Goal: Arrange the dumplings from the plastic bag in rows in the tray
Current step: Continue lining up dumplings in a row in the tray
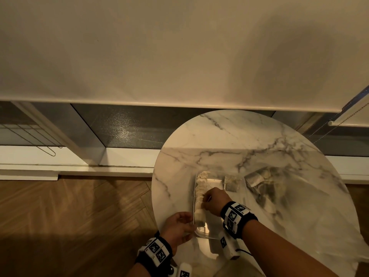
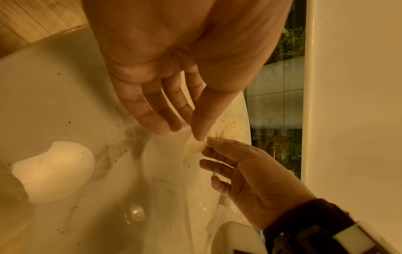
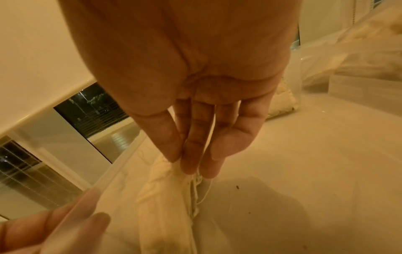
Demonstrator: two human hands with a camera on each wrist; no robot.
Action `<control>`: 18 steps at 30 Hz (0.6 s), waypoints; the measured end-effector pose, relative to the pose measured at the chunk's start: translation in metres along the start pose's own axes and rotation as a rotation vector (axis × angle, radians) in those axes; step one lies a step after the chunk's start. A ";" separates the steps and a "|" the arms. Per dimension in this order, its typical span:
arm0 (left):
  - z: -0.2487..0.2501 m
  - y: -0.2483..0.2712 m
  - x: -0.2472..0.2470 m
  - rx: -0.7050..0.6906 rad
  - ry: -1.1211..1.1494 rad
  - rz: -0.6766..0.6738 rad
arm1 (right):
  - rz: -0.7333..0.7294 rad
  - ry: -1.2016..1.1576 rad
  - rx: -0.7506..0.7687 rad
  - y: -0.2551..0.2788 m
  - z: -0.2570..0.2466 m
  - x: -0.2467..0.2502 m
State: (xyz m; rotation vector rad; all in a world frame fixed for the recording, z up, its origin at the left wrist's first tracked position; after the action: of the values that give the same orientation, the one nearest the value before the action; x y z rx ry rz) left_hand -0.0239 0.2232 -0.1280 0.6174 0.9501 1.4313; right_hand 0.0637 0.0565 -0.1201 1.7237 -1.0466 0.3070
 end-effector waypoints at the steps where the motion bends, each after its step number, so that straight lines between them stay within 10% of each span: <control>1: 0.000 0.000 0.000 0.002 -0.002 0.000 | -0.004 0.003 -0.008 0.001 0.000 0.001; 18: -0.002 0.000 -0.003 0.000 -0.013 0.008 | -0.258 0.166 -0.148 0.004 -0.006 -0.008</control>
State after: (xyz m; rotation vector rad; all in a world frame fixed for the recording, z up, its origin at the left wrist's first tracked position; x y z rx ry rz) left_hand -0.0255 0.2203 -0.1285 0.6302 0.9381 1.4331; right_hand 0.0571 0.0652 -0.1204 1.6469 -0.7002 0.1989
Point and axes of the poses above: each hand's wrist, its own y-axis away from the middle knuckle, its own x-axis out of the back of the hand, z = x × y, the point moved 1 cm from there along -y, towards the middle knuckle, and after that the axes turned 3 degrees about -z, right-handed, at the moved point
